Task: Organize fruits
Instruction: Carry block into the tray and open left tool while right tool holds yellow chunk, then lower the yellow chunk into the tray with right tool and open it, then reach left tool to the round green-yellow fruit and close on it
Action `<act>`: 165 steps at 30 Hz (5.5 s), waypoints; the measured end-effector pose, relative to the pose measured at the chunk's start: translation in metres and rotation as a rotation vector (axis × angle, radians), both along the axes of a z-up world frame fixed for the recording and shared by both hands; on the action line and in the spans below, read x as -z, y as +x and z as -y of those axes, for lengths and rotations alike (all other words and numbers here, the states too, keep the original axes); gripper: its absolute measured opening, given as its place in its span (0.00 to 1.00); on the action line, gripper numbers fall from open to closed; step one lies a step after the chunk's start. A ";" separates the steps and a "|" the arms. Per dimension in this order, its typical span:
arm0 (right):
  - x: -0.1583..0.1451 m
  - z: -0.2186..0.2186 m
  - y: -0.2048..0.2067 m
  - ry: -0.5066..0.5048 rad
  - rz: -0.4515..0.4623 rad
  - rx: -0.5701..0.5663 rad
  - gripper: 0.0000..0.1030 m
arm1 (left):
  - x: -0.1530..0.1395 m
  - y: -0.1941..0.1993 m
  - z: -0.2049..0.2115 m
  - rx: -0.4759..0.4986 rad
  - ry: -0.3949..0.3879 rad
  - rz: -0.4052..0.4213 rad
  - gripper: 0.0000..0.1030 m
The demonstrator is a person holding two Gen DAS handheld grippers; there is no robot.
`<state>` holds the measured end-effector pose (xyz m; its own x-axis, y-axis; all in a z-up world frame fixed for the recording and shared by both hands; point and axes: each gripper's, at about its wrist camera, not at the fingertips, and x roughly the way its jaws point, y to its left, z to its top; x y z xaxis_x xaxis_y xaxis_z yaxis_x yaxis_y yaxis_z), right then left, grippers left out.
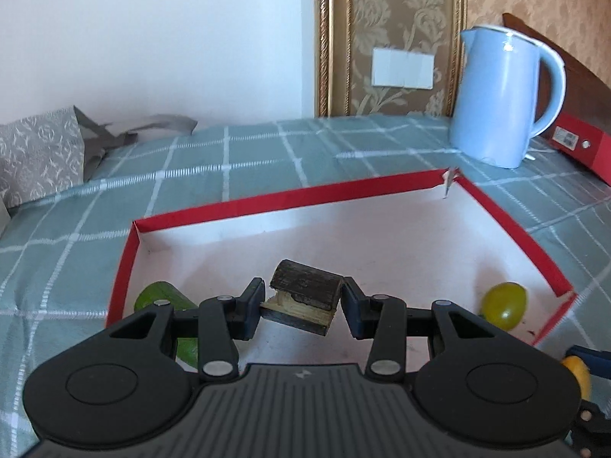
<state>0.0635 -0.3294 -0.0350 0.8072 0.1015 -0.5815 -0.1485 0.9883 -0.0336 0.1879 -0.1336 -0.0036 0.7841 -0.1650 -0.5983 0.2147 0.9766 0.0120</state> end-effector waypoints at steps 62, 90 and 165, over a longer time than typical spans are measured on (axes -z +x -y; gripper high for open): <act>-0.002 0.013 0.004 0.070 -0.010 0.021 0.38 | 0.030 -0.147 -0.086 -0.072 0.008 -0.022 1.00; -0.010 -0.053 0.125 -0.070 0.042 -0.055 0.51 | 0.030 -0.147 -0.086 -0.072 0.008 -0.022 1.00; -0.020 0.007 0.017 0.138 0.136 0.060 1.00 | 0.021 -0.179 -0.030 -0.045 -0.105 0.021 0.36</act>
